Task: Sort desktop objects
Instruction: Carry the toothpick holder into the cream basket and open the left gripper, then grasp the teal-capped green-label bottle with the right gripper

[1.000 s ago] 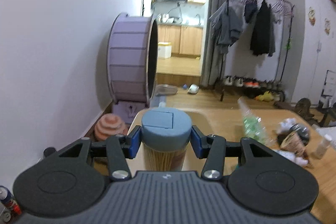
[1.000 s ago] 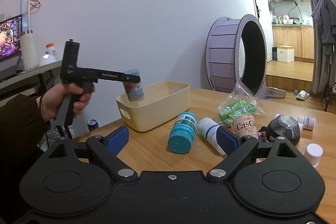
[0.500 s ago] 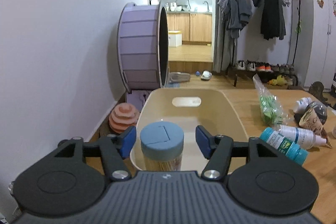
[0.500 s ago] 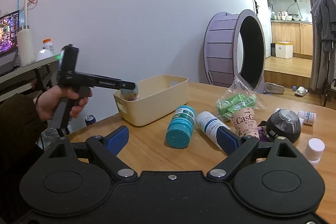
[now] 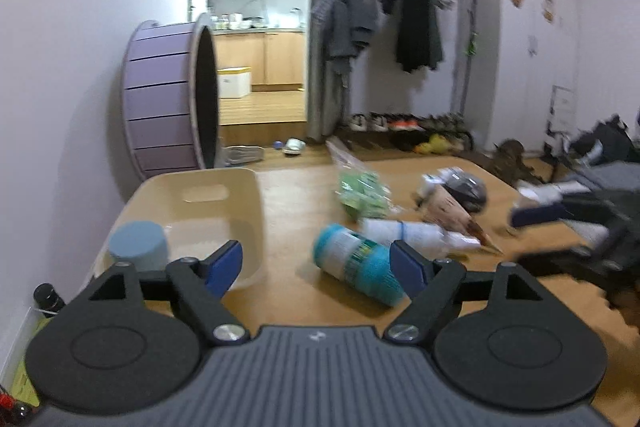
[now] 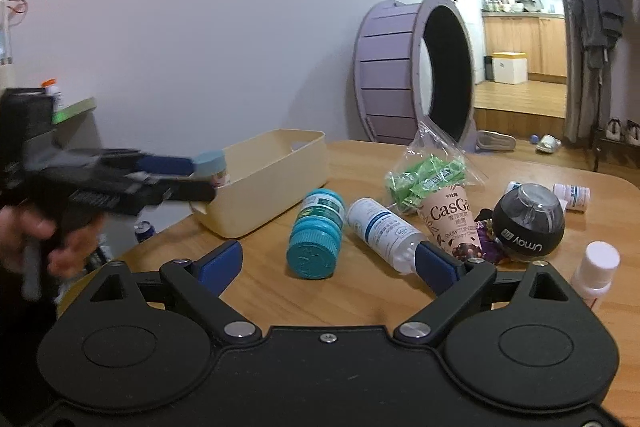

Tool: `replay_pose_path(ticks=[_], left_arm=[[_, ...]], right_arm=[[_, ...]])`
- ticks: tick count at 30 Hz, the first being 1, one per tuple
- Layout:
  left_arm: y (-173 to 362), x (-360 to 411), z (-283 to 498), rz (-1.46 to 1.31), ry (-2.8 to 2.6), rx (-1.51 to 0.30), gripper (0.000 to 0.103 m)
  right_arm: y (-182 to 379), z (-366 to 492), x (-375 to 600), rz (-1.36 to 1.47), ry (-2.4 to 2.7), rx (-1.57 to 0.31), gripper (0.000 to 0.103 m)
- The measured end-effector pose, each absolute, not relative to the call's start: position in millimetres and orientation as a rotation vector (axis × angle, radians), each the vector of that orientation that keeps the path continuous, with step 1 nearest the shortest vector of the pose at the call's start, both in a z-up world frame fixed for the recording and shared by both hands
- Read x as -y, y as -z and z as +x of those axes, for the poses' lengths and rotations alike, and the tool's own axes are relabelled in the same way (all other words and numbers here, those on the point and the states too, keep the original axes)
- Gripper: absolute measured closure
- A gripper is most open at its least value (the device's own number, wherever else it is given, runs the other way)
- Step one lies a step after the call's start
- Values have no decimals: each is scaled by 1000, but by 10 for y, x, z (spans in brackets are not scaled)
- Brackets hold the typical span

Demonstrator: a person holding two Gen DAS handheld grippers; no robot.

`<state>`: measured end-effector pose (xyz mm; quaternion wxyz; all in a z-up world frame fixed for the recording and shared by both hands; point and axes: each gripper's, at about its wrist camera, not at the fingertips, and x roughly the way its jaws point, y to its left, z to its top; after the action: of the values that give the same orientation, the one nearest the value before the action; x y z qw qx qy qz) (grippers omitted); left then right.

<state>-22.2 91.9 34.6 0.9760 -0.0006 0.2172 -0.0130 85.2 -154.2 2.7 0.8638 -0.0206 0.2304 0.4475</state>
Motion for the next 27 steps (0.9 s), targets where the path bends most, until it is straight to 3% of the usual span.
replay_pose_path(ticks=[15,18,22,27], left_arm=[[-231,-950,-404,-39,96,-467,23],[-215,-947,-420,-32,100,-467,23],[-201,-947,-430,-26,105,-465,23],[-209,-967,-442,-38,107,-455,23]], right_arm=[[295,994,844,-205,-880,-563,26],[359,1037,755,-220,-874,-573,32],[367,1081,724,-203,-883,-580,60],[215,1005,856,-166,-888,-521,60]])
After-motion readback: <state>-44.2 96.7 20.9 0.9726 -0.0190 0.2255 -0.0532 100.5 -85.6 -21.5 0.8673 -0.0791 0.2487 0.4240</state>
